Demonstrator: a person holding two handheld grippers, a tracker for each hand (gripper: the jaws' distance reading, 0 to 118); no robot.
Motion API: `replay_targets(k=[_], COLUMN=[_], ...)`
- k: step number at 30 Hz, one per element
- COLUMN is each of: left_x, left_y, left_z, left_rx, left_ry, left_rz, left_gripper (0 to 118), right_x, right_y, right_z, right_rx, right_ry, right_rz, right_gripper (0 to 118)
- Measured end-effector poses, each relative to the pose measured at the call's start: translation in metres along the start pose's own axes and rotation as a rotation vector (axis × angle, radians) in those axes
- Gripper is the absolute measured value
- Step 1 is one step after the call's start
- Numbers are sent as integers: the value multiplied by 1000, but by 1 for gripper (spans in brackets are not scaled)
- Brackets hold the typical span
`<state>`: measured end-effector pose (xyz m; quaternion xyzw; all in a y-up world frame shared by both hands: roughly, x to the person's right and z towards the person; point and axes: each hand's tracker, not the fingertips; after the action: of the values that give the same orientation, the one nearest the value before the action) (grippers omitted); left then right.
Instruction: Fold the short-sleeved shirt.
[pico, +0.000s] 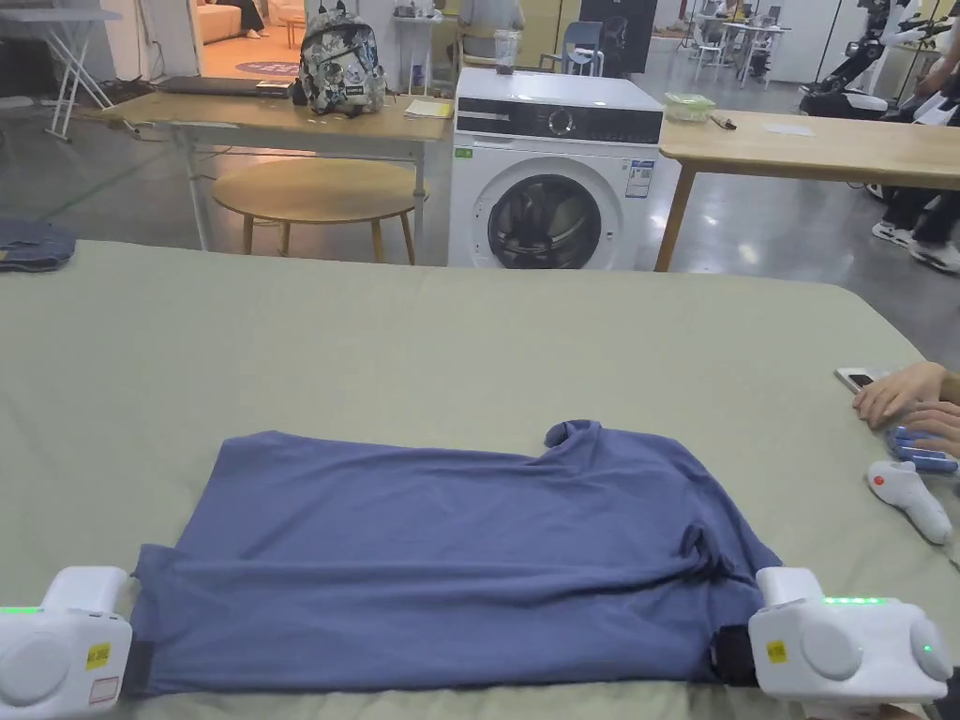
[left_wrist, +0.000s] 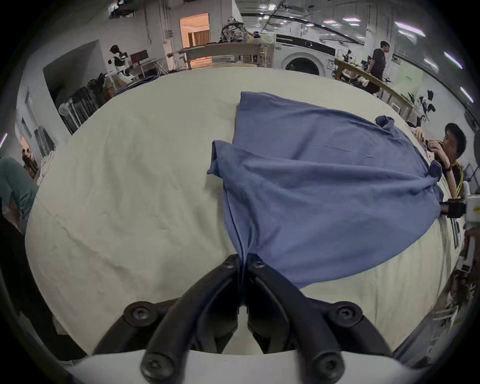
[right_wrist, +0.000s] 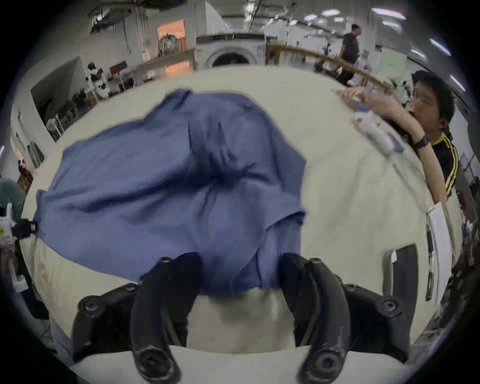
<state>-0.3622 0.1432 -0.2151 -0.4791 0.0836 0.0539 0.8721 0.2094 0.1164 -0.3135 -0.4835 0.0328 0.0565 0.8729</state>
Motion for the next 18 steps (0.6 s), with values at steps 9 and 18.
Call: replay_targets(k=[9,18], left_x=[-6,-16], left_y=[1,16], left_z=[13,53], left_rx=[36,92], left_ry=[-15,-67], left_rz=[16,26], left_gripper=[0,0], right_x=[-7,-2], right_y=[-4,7], right_z=[25,93], right_rx=[49,170], right_ry=[52,88], right_rz=[-45,-60], right_gripper=[6,6])
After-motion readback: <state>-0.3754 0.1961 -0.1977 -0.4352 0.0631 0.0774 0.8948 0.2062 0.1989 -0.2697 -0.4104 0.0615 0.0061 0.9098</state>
